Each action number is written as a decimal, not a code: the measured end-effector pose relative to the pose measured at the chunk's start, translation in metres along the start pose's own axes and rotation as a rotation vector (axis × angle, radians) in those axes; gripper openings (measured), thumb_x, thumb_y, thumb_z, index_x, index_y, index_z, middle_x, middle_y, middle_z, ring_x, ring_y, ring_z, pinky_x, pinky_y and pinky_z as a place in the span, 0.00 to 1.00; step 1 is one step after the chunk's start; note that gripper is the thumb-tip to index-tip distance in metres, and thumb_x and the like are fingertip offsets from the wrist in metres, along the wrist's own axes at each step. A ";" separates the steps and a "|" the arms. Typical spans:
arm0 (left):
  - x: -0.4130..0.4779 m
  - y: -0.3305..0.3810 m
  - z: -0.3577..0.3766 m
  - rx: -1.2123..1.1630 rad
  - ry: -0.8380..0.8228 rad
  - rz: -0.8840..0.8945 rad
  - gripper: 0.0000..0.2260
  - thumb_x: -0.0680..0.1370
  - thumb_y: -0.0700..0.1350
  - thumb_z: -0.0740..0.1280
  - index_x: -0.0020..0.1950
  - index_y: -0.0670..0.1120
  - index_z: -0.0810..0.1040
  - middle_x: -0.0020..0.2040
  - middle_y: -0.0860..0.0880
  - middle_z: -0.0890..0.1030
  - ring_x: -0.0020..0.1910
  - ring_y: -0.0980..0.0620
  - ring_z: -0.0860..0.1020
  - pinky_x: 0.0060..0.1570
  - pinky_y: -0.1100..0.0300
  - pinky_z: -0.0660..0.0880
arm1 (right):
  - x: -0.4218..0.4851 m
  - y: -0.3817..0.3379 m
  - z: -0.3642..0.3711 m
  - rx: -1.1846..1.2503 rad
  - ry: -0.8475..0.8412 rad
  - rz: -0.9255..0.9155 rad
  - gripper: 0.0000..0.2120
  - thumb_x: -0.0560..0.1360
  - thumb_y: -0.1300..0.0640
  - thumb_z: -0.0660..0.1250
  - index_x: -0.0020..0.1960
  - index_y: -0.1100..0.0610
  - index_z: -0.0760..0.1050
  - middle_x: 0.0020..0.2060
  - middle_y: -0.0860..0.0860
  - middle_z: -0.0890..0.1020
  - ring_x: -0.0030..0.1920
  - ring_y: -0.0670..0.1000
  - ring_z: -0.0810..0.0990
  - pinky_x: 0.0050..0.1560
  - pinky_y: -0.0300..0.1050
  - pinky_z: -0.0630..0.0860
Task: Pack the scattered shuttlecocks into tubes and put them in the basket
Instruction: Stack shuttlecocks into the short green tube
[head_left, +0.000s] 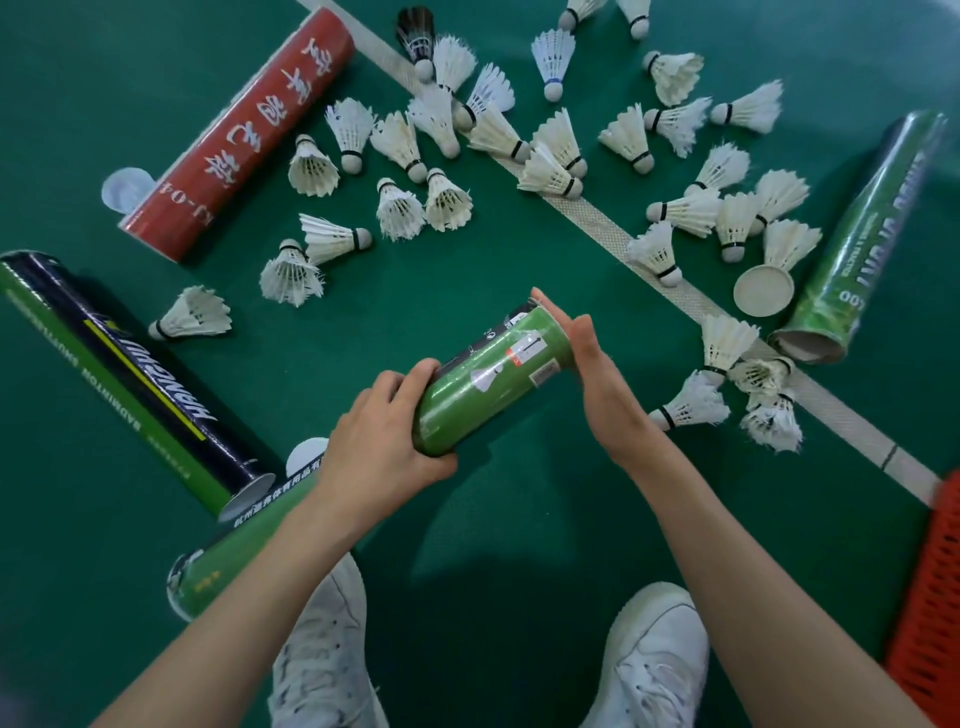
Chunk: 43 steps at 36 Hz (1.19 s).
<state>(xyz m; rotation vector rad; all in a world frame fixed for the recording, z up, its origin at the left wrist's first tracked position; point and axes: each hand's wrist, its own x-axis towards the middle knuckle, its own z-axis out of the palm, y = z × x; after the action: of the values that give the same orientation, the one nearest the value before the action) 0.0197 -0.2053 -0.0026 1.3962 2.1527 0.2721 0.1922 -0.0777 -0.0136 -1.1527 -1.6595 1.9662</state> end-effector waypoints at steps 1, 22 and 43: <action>0.001 0.001 0.002 0.013 -0.010 -0.001 0.38 0.66 0.55 0.73 0.72 0.58 0.59 0.57 0.53 0.69 0.56 0.49 0.71 0.48 0.55 0.70 | 0.000 0.006 -0.004 0.008 -0.020 0.031 0.28 0.73 0.26 0.43 0.69 0.30 0.62 0.74 0.40 0.62 0.75 0.40 0.55 0.76 0.49 0.47; 0.023 0.048 0.050 0.240 -0.173 0.064 0.39 0.67 0.57 0.71 0.73 0.57 0.55 0.58 0.50 0.68 0.56 0.47 0.70 0.49 0.54 0.72 | -0.023 0.068 -0.092 -0.690 0.695 0.351 0.24 0.77 0.62 0.61 0.72 0.60 0.61 0.65 0.60 0.71 0.62 0.59 0.71 0.62 0.54 0.69; 0.013 0.029 0.026 0.167 -0.074 0.039 0.39 0.67 0.56 0.71 0.73 0.57 0.55 0.58 0.52 0.69 0.57 0.48 0.70 0.52 0.52 0.72 | -0.011 0.010 -0.044 -0.102 0.535 0.008 0.15 0.81 0.59 0.57 0.68 0.52 0.66 0.42 0.52 0.81 0.44 0.47 0.78 0.52 0.39 0.72</action>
<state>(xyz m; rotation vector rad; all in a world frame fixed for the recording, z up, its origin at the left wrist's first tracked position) 0.0527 -0.1845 -0.0158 1.5173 2.1294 0.0544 0.2338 -0.0586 -0.0190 -1.5537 -1.4714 1.4120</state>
